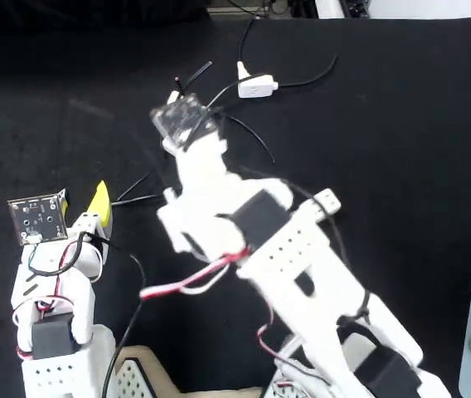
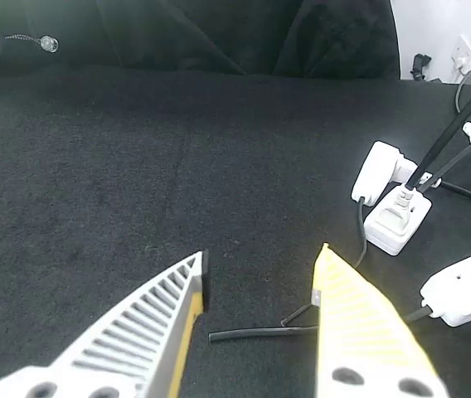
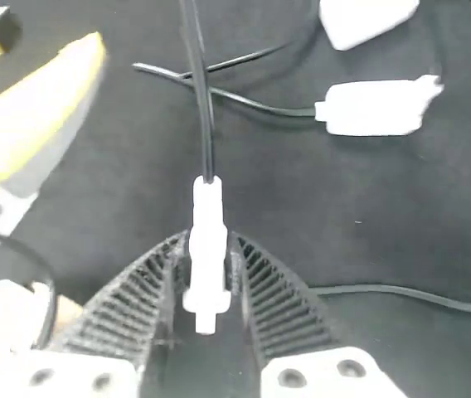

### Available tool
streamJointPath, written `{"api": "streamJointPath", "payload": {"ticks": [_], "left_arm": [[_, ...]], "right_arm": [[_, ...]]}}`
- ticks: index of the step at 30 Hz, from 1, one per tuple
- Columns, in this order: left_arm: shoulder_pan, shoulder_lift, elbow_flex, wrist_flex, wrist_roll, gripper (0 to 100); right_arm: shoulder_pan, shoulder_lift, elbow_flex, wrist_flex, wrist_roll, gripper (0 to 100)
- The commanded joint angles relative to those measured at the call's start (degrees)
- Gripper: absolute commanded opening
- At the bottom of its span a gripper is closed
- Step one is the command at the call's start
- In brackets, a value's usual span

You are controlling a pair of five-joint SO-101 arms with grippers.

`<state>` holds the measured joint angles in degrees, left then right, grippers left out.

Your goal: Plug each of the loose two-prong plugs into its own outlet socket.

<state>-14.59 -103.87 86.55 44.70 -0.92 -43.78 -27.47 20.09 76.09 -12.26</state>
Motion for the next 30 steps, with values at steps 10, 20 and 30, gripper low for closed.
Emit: {"api": "streamJointPath", "payload": {"ticks": [10, 20, 30], "left_arm": [[3.8, -0.4, -1.1, -1.4, 9.8, 22], [8.6, -0.4, -2.1, -1.2, 9.8, 22], [12.9, -0.4, -4.0, -0.8, 9.8, 22]], "right_arm": [[-6.1, -21.0, 27.5, -26.8, 9.1, 1.2], [-5.9, -26.9, 39.5, -37.1, 12.8, 1.2], [-5.9, -26.9, 39.7, -36.9, 12.5, 1.1]]}}
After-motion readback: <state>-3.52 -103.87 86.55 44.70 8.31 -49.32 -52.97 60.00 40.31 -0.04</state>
